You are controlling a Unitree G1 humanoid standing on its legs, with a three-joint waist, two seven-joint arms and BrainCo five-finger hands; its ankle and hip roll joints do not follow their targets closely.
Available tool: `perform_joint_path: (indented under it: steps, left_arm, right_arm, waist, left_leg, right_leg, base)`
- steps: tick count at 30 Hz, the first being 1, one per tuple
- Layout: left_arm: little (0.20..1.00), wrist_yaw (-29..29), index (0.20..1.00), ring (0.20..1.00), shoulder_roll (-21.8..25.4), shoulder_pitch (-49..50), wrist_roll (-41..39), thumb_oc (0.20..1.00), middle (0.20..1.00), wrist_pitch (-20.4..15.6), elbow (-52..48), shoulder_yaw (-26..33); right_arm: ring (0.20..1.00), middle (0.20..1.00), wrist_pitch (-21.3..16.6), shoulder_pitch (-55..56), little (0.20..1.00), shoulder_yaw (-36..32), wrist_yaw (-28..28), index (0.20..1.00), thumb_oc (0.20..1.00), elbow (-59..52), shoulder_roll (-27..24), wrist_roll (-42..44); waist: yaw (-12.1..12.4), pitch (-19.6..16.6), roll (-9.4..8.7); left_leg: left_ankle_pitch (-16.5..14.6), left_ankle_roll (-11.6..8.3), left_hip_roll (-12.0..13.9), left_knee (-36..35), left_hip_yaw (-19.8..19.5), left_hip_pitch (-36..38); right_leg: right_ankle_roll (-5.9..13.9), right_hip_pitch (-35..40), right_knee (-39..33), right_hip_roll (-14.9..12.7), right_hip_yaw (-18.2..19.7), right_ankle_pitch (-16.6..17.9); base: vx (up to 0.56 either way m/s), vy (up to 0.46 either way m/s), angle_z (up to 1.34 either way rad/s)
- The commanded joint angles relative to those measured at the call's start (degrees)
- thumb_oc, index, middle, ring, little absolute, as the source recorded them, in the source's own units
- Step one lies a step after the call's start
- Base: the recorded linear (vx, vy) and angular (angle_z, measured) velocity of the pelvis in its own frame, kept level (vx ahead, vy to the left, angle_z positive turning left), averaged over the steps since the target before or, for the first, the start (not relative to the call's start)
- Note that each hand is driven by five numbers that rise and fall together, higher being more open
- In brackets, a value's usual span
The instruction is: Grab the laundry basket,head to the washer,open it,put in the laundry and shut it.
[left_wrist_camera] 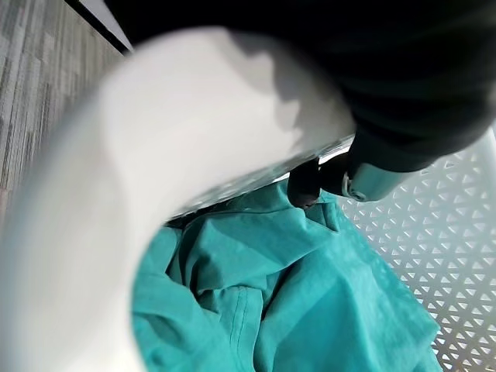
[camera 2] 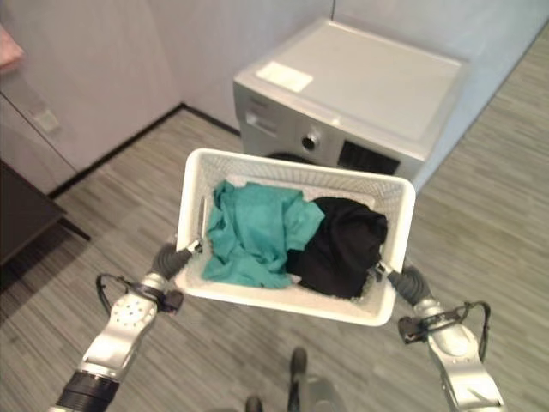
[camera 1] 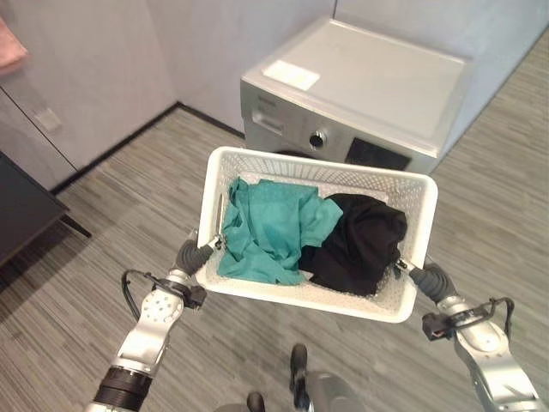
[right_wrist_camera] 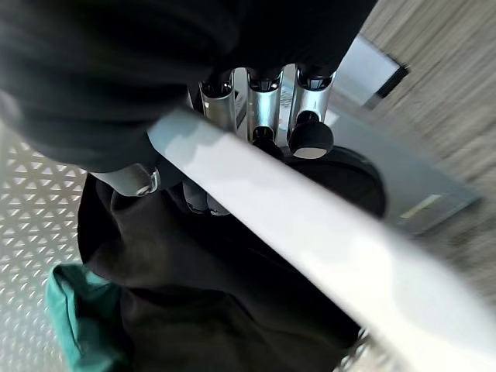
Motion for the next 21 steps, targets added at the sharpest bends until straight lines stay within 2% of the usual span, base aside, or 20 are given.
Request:
perform_joint_path:
  steps: [1, 2, 3, 4, 5, 6, 7, 8, 10, 12, 14, 18, 21]
  left_arm:
    - [0.200, 9.8, 0.200, 0.200, 5.9, -5.2, -3.7, 0.200, 0.200, -6.4, 1.4, 11.6]
    - [0.200, 10.6, 0.200, 0.200, 6.1, -5.2, -3.7, 0.200, 0.200, -6.6, 1.6, 12.2]
    - [0.200, 12.4, 0.200, 0.200, 6.4, -4.2, -2.7, 0.200, 0.200, -7.0, 0.3, 14.1]
    - [0.200, 12.4, 0.200, 0.200, 6.5, -4.2, -2.7, 0.200, 0.200, -7.0, 0.3, 14.1]
    - [0.200, 14.7, 0.200, 0.200, 6.6, -3.2, -1.3, 0.200, 0.200, -7.3, -0.4, 15.9]
    - [0.200, 18.8, 0.200, 0.200, 6.3, -0.5, 0.5, 0.200, 0.200, -7.8, -1.5, 19.6]
    - [0.200, 18.8, 0.200, 0.200, 6.3, -0.5, 0.5, 0.200, 0.200, -7.8, -1.5, 19.6]
    - [0.200, 19.7, 0.200, 0.200, 5.6, 2.4, 0.7, 0.200, 0.200, -7.8, -2.5, 22.2]
    - [0.200, 20.0, 0.200, 0.200, 5.0, 7.2, 2.1, 0.200, 0.200, -7.7, -4.9, 25.9]
    - [0.200, 21.3, 0.200, 0.200, 6.0, 10.8, 5.5, 0.200, 0.200, -7.8, -6.5, 30.5]
    - [0.200, 20.8, 0.200, 0.200, 7.0, 14.0, 7.7, 0.200, 0.200, -8.3, -9.1, 33.7]
    - [0.200, 20.0, 0.200, 0.200, 8.9, 14.5, 8.2, 0.200, 0.200, -8.2, -10.9, 36.4]
    - [0.200, 18.3, 0.200, 0.200, 11.3, 12.3, 7.6, 0.200, 0.200, -7.7, -11.2, 35.9]
  right_arm:
    - [0.200, 0.200, -2.9, -0.2, 0.200, -10.0, -5.0, 0.200, 0.200, 1.9, -6.4, -0.5]
    - [0.200, 0.200, -3.2, 0.1, 0.200, -9.9, -5.1, 0.200, 0.200, 0.9, -6.0, -0.2]
    - [0.200, 0.200, -3.8, 0.3, 0.200, -9.3, -5.3, 0.200, 0.200, -0.3, -5.2, -0.2]
    - [0.200, 0.200, -3.8, 0.3, 0.200, -9.2, -5.3, 0.200, 0.200, -0.3, -5.2, -0.2]
    - [0.200, 0.200, -4.3, 0.8, 0.200, -8.8, -5.3, 0.200, 0.200, -1.1, -4.4, -0.3]
    - [0.200, 0.200, -5.7, 2.3, 0.200, -8.8, -5.6, 0.200, 0.200, -2.3, -2.8, -0.5]
    - [0.200, 0.200, -5.7, 2.3, 0.200, -8.8, -5.6, 0.200, 0.200, -2.3, -2.8, -0.5]
    - [0.200, 0.200, -5.5, 3.9, 0.200, -8.5, -5.6, 0.200, 0.200, -2.4, -1.2, 0.1]
    - [0.200, 0.200, -5.5, 8.4, 0.200, -9.8, -4.0, 0.200, 0.200, -4.8, 0.8, 0.6]
    - [0.200, 0.200, -5.7, 10.0, 0.200, -11.1, -2.6, 0.200, 0.200, -6.1, 0.9, 1.1]
    - [0.200, 0.200, -5.6, 12.3, 0.200, -14.5, -0.9, 0.200, 0.200, -8.2, 0.7, 2.7]
    - [0.200, 0.200, -4.8, 12.2, 0.200, -17.9, 0.2, 0.200, 0.200, -8.6, -1.7, 2.5]
    - [0.200, 0.200, -3.6, 9.0, 0.200, -19.0, -1.0, 0.200, 0.200, -6.7, -4.6, 0.8]
  waist:
    - [-0.4, -2.5, -0.73]
    - [-0.2, -2.5, -0.76]
    - [0.7, -2.9, -1.27]
    - [0.8, -2.9, -1.38]
    - [1.6, -3.3, -1.41]
    - [2.5, -3.7, -1.10]
    - [2.5, -3.7, -1.10]
    - [2.4, -4.0, -0.45]
    - [1.2, -5.1, 1.11]
    - [1.3, -4.8, 1.95]
    - [0.7, -4.5, 1.85]
    - [1.1, -5.3, 1.48]
    - [1.4, -6.4, 1.14]
  left_leg:
    - [10.5, 0.97, 3.8, -2.6, 1.4, 2.9]
    - [8.9, 1.74, 5.4, -4.5, 1.7, 2.7]
    - [7.7, 3.21, 6.6, -11.9, -0.4, 2.9]
    - [7.8, 3.24, 6.5, -12.1, -0.3, 3.0]
    - [7.9, 3.53, 6.7, -18.6, -3.8, 3.7]
    - [8.8, 3.43, 7.5, -26.2, -10.1, 3.8]
    - [8.8, 3.43, 7.5, -26.2, -10.1, 3.8]
    - [8.5, 3.57, 7.6, -29.6, -11.9, 6.0]
    - [6.9, 3.23, 7.6, -33.7, -10.0, 8.9]
    - [6.5, 3.61, 6.0, -33.6, -9.8, 9.9]
    - [4.5, 4.43, 4.6, -34.3, -8.3, 10.3]
    - [3.5, 5.43, 3.9, -34.3, -6.4, 11.2]
    - [3.4, 5.78, 3.7, -35.1, -5.9, 12.3]
  right_leg:
    - [5.51, 3.2, -0.2, -0.4, 2.0, -7.4]
    - [6.00, 3.9, -0.7, -0.9, 2.6, -7.5]
    - [7.23, 4.1, -1.2, -2.2, 4.6, -7.3]
    - [7.25, 4.0, -1.2, -2.3, 4.7, -7.3]
    - [7.72, 4.0, -1.4, -2.4, 6.5, -7.3]
    - [8.12, 4.4, -1.9, -2.2, 9.2, -7.4]
    - [8.12, 4.4, -1.9, -2.2, 9.2, -7.4]
    - [8.43, 4.4, -1.6, -2.2, 10.8, -7.6]
    - [8.91, 4.6, -1.5, -2.5, 11.9, -8.2]
    - [9.60, 3.3, -0.9, -3.5, 14.5, -7.1]
    - [10.48, 2.3, -1.4, -4.8, 16.1, -6.0]
    - [11.28, 2.0, -1.8, -5.3, 17.7, -5.4]
    - [11.62, 2.3, -1.5, -5.4, 18.1, -5.4]
  base:
    - [0.16, 0.066, -0.20]
    - [0.22, 0.213, -0.52]
    - [0.17, 0.186, -0.61]
    - [0.18, 0.214, -0.97]
    - [0.20, 0.202, -0.99]
    - [0.20, 0.202, -1.16]
    - [0.20, 0.199, -0.85]
    - [0.14, 0.167, -0.78]
    - [0.20, 0.263, -1.38]
    - [0.07, 0.297, -0.74]
    - [-0.02, 0.222, -0.90]
    - [0.02, 0.093, -0.33]
    - [0.06, 0.011, -0.17]
